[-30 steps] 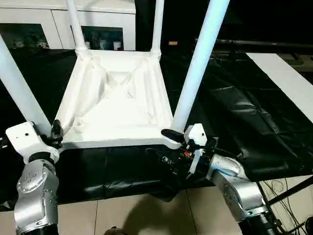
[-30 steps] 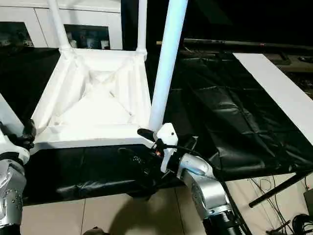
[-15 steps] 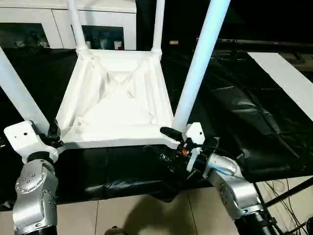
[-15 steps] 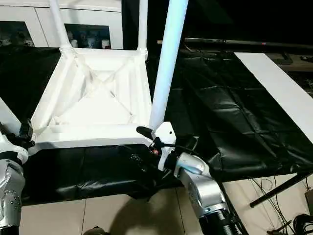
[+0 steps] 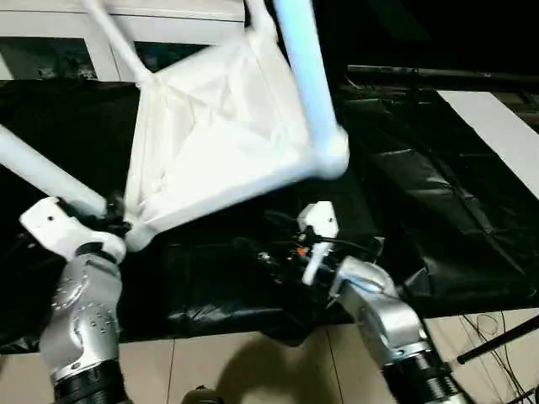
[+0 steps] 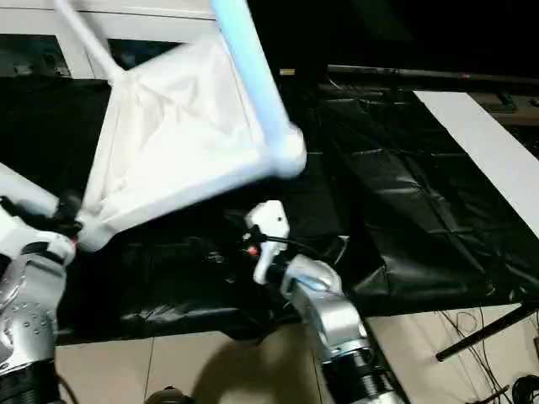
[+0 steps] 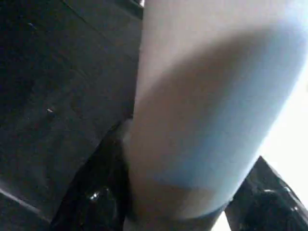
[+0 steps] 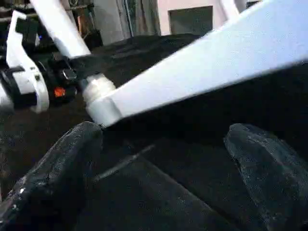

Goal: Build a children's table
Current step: Flip table

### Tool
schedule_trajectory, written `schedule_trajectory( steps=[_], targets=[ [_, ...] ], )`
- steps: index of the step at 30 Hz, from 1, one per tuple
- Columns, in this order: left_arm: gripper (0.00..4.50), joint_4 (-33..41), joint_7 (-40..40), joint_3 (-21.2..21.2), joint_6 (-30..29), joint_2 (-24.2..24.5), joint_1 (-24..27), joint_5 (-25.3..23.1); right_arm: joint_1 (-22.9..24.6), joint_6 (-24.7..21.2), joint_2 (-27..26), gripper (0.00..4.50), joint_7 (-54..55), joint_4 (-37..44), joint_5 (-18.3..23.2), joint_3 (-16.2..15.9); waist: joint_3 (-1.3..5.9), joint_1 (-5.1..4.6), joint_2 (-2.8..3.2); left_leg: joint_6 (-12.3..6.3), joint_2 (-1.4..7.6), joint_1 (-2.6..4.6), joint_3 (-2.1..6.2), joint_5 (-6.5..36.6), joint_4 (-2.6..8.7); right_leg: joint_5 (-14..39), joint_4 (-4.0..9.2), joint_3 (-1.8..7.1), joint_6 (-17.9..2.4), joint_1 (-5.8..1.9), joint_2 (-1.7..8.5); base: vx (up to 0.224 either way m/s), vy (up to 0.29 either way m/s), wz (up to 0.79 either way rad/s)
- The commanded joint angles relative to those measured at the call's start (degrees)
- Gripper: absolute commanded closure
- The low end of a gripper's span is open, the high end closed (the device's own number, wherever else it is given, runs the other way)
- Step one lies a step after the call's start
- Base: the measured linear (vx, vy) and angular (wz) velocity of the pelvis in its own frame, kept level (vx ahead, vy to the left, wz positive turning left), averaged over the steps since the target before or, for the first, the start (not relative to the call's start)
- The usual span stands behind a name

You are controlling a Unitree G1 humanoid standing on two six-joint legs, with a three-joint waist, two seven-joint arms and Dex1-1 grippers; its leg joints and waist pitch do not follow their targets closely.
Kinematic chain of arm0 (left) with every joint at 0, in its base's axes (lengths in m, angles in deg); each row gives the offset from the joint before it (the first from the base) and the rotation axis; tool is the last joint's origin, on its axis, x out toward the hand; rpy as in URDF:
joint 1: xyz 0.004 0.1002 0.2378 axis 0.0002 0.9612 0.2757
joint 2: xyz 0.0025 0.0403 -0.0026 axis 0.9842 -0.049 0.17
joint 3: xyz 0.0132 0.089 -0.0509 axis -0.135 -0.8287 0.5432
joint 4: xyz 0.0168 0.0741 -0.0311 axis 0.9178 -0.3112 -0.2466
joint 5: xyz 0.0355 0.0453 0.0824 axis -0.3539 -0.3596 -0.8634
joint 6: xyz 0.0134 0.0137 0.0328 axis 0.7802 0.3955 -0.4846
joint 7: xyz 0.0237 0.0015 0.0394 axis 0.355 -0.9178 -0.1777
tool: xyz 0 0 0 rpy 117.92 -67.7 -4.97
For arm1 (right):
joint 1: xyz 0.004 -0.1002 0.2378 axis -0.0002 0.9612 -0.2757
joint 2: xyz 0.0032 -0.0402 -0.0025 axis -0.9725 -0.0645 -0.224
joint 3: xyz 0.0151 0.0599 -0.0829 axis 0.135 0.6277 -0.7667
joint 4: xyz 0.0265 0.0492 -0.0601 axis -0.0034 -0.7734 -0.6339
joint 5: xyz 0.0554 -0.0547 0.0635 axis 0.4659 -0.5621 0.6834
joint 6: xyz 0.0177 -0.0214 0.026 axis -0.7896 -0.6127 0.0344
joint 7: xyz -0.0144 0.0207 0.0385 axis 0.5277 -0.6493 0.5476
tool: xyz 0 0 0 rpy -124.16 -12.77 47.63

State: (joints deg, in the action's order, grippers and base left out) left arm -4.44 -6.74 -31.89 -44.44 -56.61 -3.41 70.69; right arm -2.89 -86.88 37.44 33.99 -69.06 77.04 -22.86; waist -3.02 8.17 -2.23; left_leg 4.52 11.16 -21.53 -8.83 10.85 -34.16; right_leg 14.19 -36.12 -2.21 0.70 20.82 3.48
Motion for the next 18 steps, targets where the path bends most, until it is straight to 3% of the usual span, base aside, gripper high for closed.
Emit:
schedule_trajectory(
  steps=[1, 3, 4, 6, 8, 14, 17, 18],
  targets=[
    [2.26, -0.75, -0.19, -1.44, -1.91, -2.58, 0.92, 1.85, -1.12, -0.17, -1.34, 0.00, 3.70, -1.55, 1.62, 2.54, 3.36, -0.50, 0.41, -0.21, 2.04, 0.84, 0.38, 5.23, 4.47, -7.56, 3.38, 2.25, -9.78, -1.66, 4.04, 0.000, 0.000, 0.00],
    [2.26, -0.35, -0.51, -2.18, -2.48, -2.96, 1.32, 1.76, -2.09, -0.93, -3.38, 0.00, 6.11, -2.83, 4.05, 5.49, 3.39, -0.59, 0.59, -0.18, 2.03, 0.95, 0.32, 5.67, 4.46, -7.37, 3.38, 2.30, -9.67, -1.60, 4.03, 0.000, 0.000, 0.00],
    [2.26, -0.22, -0.50, -3.02, -2.93, -3.21, 1.40, 1.81, -3.38, -1.58, -5.16, 0.00, 8.13, -4.18, 6.66, 8.49, 3.39, -0.59, 0.69, 0.06, 2.06, 0.98, 0.36, 6.17, 4.53, -6.56, 3.43, 2.29, -9.57, -1.61, 4.07, 0.000, 0.000, 0.00],
    [2.26, -0.22, -0.50, -3.02, -2.93, -3.21, 1.40, 1.81, -3.38, -1.58, -5.16, 0.00, 8.13, -4.18, 6.66, 8.49, 3.34, -0.64, 0.84, 0.64, 2.14, 1.22, 0.28, 7.18, 4.58, -5.61, 3.51, 2.31, -9.28, -1.34, 3.89, 0.000, 0.000, 0.00],
    [2.26, -0.83, -0.23, -3.68, -2.56, -3.60, 1.41, 2.42, -5.63, -1.90, -7.01, 0.00, 10.61, -6.89, 9.47, 11.84, 3.46, -0.84, 1.01, 1.04, 2.06, 1.10, 0.27, 6.37, 4.53, -7.19, 3.38, 2.31, -8.82, -1.48, 3.88, 0.000, 0.000, 0.00],
    [2.26, -0.89, -0.48, -4.49, -2.37, -5.91, 2.08, 2.64, -12.08, -3.16, -10.19, 0.00, 14.27, -14.43, 16.65, 19.42, 3.60, -1.06, 0.61, 0.92, 2.05, 1.14, -0.01, 5.07, 4.30, -9.04, 3.15, 2.28, -8.87, -1.68, 3.84, 0.000, 0.000, 0.00],
    [2.26, -0.71, -0.94, -4.94, -2.43, -6.20, 2.54, 2.59, -14.28, -3.37, -11.09, 0.00, 15.02, -16.48, 18.70, 21.44, 3.62, -1.10, 0.52, 0.50, 1.94, 1.03, -0.13, 4.39, 4.21, -9.38, 3.17, 2.29, -8.46, -1.76, 3.89, 0.000, 0.000, 0.00],
    [2.26, -0.93, -0.99, -5.19, -2.26, -6.39, 2.60, 2.49, -15.33, -3.32, -11.30, 0.00, 15.01, -17.54, 19.35, 22.22, 3.63, -1.12, 0.76, 0.52, 1.96, 1.00, -0.05, 4.43, 4.25, -9.22, 3.13, 2.26, -8.48, -1.76, 3.94, 0.000, 0.000, 0.00]
  ],
)
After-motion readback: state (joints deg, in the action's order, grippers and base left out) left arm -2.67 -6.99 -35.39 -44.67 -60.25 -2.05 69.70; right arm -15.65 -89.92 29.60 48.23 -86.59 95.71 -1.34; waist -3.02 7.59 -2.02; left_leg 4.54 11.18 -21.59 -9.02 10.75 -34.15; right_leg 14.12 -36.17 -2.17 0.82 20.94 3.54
